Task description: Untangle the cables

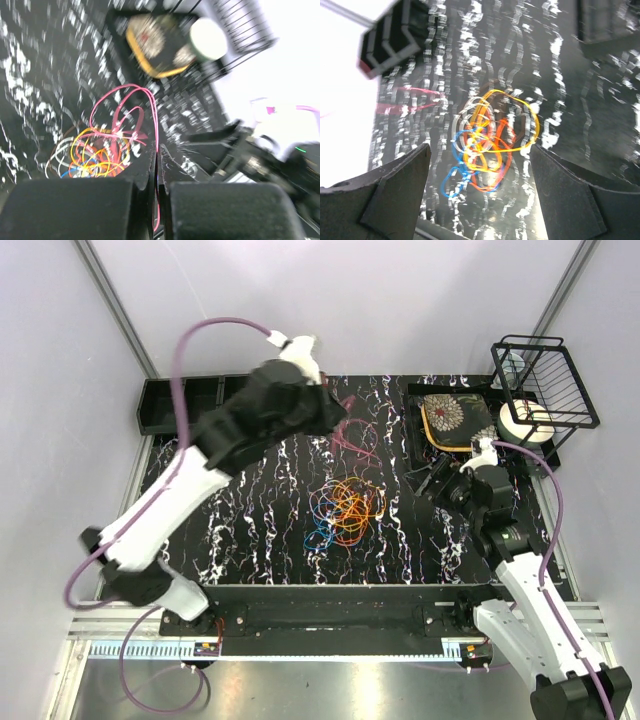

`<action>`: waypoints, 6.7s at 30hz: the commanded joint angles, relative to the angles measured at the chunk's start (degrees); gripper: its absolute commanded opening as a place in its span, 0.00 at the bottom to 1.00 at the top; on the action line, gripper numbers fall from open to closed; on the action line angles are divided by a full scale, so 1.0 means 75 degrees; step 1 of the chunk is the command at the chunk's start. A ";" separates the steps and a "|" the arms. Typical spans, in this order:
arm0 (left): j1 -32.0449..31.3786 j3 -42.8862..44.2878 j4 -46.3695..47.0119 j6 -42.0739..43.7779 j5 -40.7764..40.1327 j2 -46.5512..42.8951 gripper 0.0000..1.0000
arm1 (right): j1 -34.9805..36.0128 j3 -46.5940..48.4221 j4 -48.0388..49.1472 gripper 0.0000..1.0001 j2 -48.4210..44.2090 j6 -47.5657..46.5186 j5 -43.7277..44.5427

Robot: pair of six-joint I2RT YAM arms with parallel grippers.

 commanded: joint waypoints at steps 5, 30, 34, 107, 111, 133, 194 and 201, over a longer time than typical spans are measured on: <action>-0.0013 -0.2052 0.0863 0.0555 0.0201 -0.1222 0.00 | 0.0011 0.0124 0.0748 0.87 -0.0081 0.0105 -0.1203; 0.1626 -0.3640 0.0782 0.1245 -0.0782 -0.1492 0.00 | 0.0011 -0.0451 -0.0318 0.88 0.0435 -0.0468 0.1046; 0.2330 -0.2904 0.0806 0.1842 -0.0982 -0.1469 0.00 | 0.0011 -0.0439 -0.0259 0.88 0.0762 -0.0387 0.1396; 0.6738 0.0639 0.7813 0.6343 -0.3642 0.4204 0.00 | -0.0001 -0.1529 0.1112 0.90 0.0927 -0.0105 0.0496; 0.6550 0.0124 0.7392 0.5572 -0.3421 0.4051 0.00 | 0.0011 -0.1541 0.1124 0.91 0.0881 -0.0105 0.0519; 0.6327 -0.0803 0.6852 0.3356 -0.1769 0.5000 0.02 | 0.0022 -0.1588 0.1171 0.92 0.0810 -0.0117 0.0461; 0.6364 -0.7108 0.1030 0.1257 0.2018 -0.3213 0.99 | 0.0198 -0.1623 0.0972 1.00 0.0623 0.0059 0.0965; 0.4643 -0.7729 0.0255 0.1118 0.1034 -0.4596 0.99 | 0.0245 -0.1435 0.0340 1.00 0.0318 0.0105 0.2102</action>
